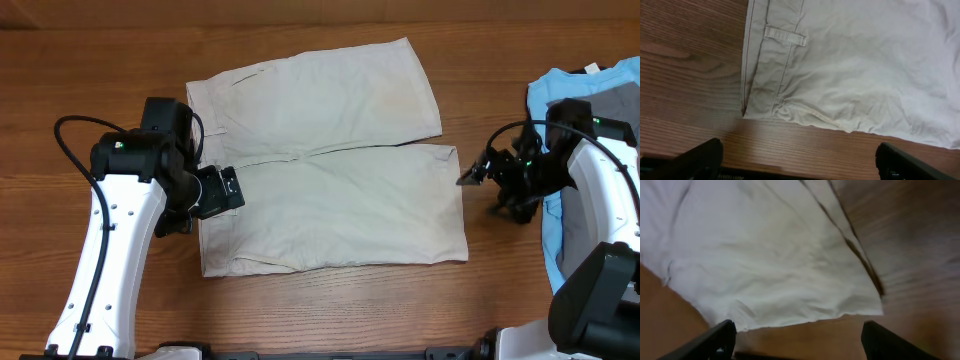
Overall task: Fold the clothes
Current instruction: 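Move the right gripper down to the shorts' lower-right corner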
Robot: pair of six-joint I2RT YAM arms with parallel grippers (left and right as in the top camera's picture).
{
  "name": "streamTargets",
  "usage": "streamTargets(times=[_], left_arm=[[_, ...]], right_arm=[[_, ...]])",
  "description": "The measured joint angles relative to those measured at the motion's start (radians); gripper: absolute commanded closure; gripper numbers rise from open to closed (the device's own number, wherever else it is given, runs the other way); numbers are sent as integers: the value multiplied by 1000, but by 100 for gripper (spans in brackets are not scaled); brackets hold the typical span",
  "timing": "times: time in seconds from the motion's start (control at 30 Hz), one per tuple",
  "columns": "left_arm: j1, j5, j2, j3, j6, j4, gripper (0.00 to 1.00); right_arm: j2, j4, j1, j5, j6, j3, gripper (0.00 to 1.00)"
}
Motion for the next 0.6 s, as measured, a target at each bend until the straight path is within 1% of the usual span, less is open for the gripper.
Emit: streamTargets(times=[0.1, 0.2, 0.43, 0.6], left_arm=[[0, 0, 0, 0, 0, 0, 0], [0, 0, 0, 0, 0, 1, 0], [0, 0, 0, 0, 0, 0, 0], [0, 0, 0, 0, 0, 1, 0]], right_arm=[[0, 0, 0, 42, 9, 0, 3], [0, -8, 0, 72, 16, 0, 3], [0, -68, 0, 96, 22, -8, 27], [0, -74, 0, 101, 24, -74, 27]])
